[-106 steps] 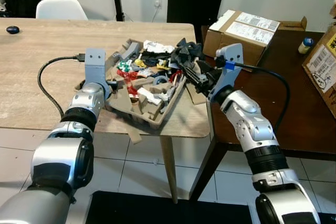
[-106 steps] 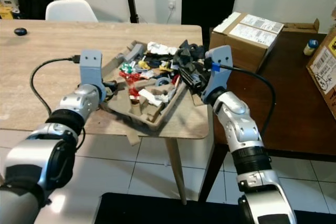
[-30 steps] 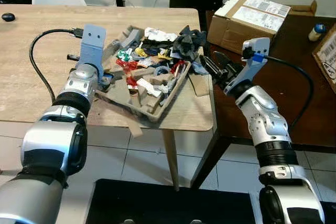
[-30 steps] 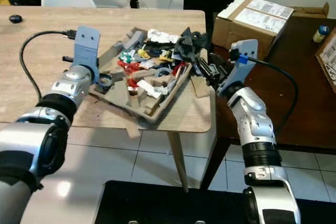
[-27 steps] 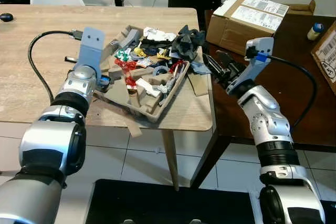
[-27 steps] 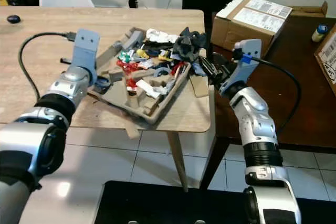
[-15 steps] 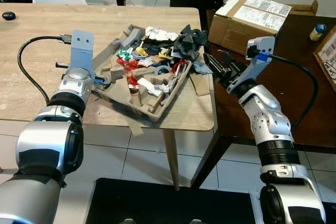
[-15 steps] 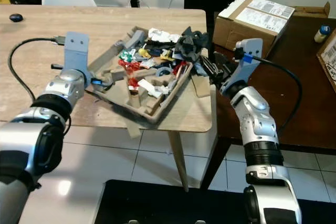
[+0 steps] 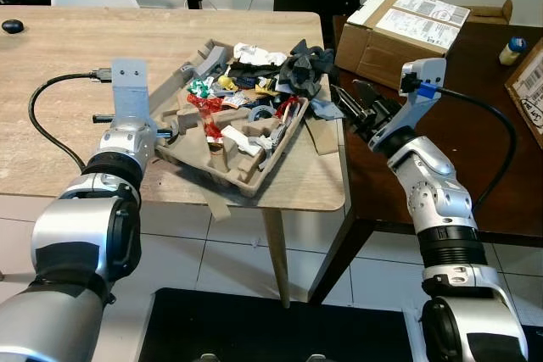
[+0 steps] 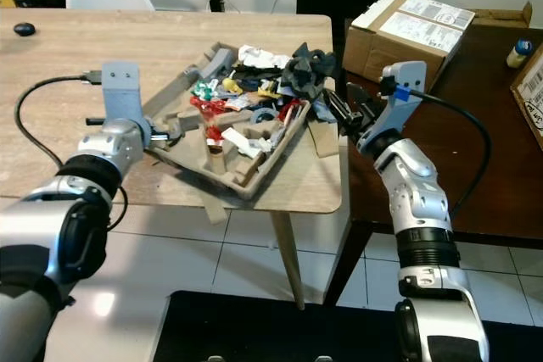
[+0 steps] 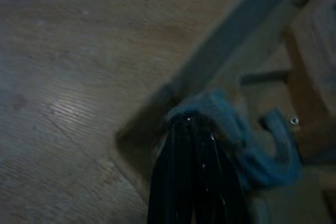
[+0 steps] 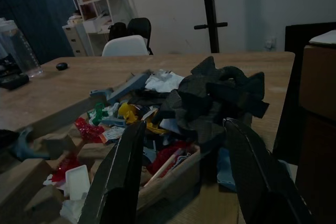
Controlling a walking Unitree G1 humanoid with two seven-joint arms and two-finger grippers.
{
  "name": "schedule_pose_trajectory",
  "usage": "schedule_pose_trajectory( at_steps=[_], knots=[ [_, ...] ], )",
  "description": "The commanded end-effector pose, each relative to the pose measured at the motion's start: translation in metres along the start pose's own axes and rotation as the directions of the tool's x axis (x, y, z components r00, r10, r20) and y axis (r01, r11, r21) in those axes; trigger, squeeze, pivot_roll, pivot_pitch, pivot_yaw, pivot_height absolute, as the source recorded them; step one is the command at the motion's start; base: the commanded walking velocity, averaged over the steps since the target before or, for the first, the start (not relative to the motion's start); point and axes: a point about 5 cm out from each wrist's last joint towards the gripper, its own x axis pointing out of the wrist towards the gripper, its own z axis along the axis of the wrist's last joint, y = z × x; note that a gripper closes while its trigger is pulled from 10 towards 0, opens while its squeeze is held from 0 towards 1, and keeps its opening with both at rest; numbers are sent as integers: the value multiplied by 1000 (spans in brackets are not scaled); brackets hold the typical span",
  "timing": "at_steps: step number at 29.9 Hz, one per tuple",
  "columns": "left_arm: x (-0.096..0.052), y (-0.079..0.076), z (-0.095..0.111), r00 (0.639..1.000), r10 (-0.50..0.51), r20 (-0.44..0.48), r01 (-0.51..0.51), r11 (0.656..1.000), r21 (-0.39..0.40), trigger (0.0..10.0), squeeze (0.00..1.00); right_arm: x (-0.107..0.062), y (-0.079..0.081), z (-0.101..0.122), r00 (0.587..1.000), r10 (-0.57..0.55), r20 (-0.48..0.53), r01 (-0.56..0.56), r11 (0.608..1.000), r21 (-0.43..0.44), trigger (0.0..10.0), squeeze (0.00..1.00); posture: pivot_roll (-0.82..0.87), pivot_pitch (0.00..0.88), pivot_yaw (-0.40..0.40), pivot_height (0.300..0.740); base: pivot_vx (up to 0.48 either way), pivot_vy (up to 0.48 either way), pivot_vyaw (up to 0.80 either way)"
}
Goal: Picking trash to rubbish bin
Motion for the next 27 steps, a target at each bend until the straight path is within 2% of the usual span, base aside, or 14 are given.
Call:
schedule_pose_trajectory(
  at_steps=[1, 5, 8, 9, 10, 11, 12, 13, 15, 16, 20, 23, 27],
  knots=[
    [1, -6, -27, 993, -47, -108, 46, 999, -12, 10000, 0, -2, -4, 0, 1000, -10, -5, 10, 1000, -3, 10000, 0, 96, 189, 51, 740, 0, 0, 0],
    [-1, -24, -21, 979, -195, -62, 197, 980, 24, 10000, 0, -2, -5, 1, 1000, -16, -3, 16, 1000, -5, 10000, 0, 94, 191, 52, 740, 0, 0, 0],
    [-2, -31, -18, 966, -255, -49, 257, 965, 43, 10000, 0, -3, -6, 1, 1000, -18, -2, 18, 1000, -5, 10000, 0, 94, 191, 52, 740, 0, 0, 0],
    [-4, -39, -17, 941, -334, -52, 337, 940, 61, 10000, 0, -3, -7, 1, 1000, -24, -2, 24, 1000, -3, 10000, 0, 95, 192, 52, 740, 0, 0, 0],
    [-4, -39, -17, 941, -334, -52, 337, 940, 61, 10000, 0, -3, -7, 1, 1000, -24, -2, 24, 1000, -3, 10000, 0, 95, 192, 52, 740, 0, 0, 0],
    [-5, -43, -17, 928, -369, -56, 372, 924, 83, 10000, 0, -3, -7, 1, 1000, -27, -1, 27, 1000, -3, 10000, 0, 95, 193, 52, 740, 0, 0, 0],
    [-7, -49, -15, 906, -421, -50, 424, 893, 149, 10000, 0, -4, -8, 1, 999, -33, 0, 33, 999, 1, 10000, 0, 95, 193, 51, 740, 0, 0, 0],
    [-7, -49, -15, 906, -421, -50, 424, 893, 149, 10000, 0, -4, -8, 1, 999, -33, 0, 33, 999, 1, 10000, 0, 95, 193, 51, 740, 0, 0, 0],
    [-9, -54, -12, 889, -456, -37, 453, 867, 207, 10000, 0, -4, -9, 1, 999, -38, 3, 38, 999, 4, 10000, 0, 95, 195, 50, 740, 0, 0, 0],
    [-10, -55, 0, 891, -453, 33, 420, 848, 324, 10000, 0, -3, -10, 2, 999, -40, 5, 40, 999, 9, 10000, 0, 96, 197, 49, 740, 0, 0, 0],
    [-10, -55, 9, 895, -437, 91, 374, 845, 382, 10000, 0, -3, -10, 2, 999, -40, 6, 40, 999, 12, 10000, 0, 97, 197, 49, 740, 0, 0, 0],
    [-11, -51, 21, 901, -402, 159, 290, 835, 469, 10000, 0, -3, -9, 1, 999, -38, 7, 38, 999, 15, 10000, 0, 97, 201, 51, 740, 0, 0, 0],
    [-12, -50, 27, 900, -392, 193, 255, 830, 496, 10000, 0, -3, -8, 1, 999, -38, 8, 38, 999, 17, 10000, 0, 97, 202, 50, 740, 0, 0, 0]
  ],
)
